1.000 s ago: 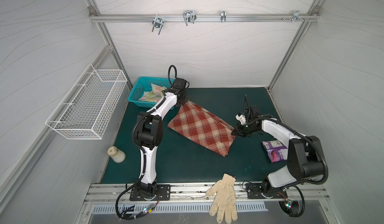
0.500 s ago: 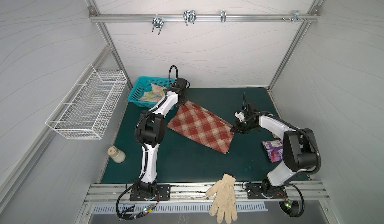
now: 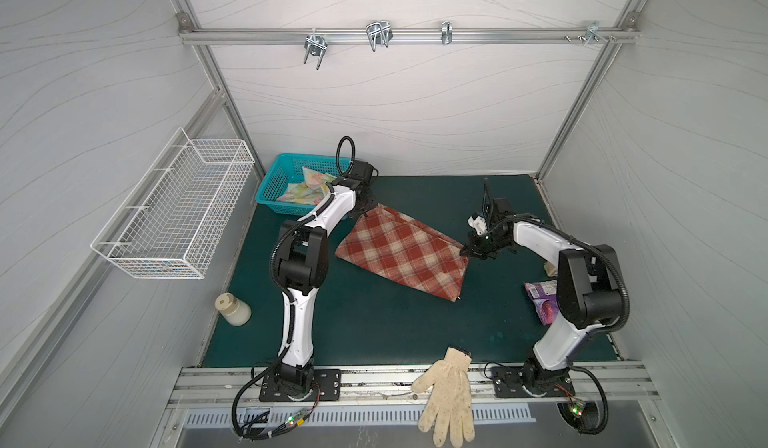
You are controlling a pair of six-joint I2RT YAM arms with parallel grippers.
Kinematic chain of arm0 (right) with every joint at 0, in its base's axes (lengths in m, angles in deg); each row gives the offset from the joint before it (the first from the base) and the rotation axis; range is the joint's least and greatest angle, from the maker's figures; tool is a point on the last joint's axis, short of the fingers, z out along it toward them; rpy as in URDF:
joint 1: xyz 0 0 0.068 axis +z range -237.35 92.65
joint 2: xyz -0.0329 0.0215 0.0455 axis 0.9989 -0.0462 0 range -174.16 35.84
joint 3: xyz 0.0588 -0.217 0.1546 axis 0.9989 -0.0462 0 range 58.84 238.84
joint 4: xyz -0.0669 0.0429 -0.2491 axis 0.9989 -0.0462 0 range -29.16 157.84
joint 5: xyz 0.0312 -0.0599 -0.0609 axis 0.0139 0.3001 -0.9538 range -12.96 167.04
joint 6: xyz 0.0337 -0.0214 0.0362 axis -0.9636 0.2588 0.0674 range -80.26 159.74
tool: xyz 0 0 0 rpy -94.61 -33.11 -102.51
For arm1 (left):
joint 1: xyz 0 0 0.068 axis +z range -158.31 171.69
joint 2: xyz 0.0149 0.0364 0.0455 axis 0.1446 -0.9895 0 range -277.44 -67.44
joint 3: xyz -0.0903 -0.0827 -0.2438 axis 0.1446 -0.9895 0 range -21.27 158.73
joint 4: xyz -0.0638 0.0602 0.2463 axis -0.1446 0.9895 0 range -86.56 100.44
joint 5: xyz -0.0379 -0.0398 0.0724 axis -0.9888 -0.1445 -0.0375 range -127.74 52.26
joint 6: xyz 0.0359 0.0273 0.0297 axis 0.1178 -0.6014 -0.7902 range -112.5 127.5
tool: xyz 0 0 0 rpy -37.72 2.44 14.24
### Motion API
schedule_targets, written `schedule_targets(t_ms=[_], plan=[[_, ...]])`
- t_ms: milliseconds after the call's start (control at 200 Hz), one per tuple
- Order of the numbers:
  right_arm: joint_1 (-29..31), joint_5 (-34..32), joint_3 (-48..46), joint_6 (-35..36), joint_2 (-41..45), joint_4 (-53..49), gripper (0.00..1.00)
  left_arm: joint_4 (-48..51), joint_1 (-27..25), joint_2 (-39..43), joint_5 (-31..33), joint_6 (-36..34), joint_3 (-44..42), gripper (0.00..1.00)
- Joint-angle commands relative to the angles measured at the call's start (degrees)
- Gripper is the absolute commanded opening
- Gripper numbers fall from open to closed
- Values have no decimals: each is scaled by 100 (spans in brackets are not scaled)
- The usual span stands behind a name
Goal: Fold and stack the skirts
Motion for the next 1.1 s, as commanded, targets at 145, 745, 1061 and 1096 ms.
schedule_targets(t_ms=[145, 745, 1061, 1096], plan=[[-45, -291, 329, 171, -260, -298, 16, -498, -114, 849, -61, 51, -621, 54], [-91, -1057, 442, -44, 66, -56, 56, -864, -288, 1377, -441, -36, -1514, 55], [313, -11, -1092, -536, 1184, 720, 99, -1503, -323, 2193, -644, -48, -2920, 75], [376, -20, -1225, -591, 1203, 809, 99, -1619, -324, 2299, -629, -30, -3125, 83]])
